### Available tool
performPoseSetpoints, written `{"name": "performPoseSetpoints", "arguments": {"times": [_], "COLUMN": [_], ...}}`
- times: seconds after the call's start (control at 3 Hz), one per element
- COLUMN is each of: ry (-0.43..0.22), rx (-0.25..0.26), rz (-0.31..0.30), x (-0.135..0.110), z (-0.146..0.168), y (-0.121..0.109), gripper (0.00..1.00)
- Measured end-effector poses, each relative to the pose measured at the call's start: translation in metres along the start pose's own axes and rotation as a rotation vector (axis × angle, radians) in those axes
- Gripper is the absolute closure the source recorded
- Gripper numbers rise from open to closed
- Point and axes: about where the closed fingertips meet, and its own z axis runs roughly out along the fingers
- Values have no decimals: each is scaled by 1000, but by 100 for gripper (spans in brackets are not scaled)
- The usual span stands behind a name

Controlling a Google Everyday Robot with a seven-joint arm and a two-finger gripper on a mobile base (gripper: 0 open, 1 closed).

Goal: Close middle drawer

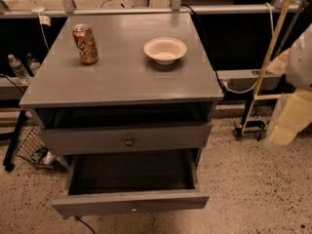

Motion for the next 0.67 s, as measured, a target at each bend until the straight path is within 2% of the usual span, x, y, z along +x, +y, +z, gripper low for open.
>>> {"name": "performPoseSetpoints", "arguments": {"times": [0.67], "ry": [-15], "rx": [-142], "rz": [186], "x": [41], "z": [104], "y": [72], "gripper": [0]}}
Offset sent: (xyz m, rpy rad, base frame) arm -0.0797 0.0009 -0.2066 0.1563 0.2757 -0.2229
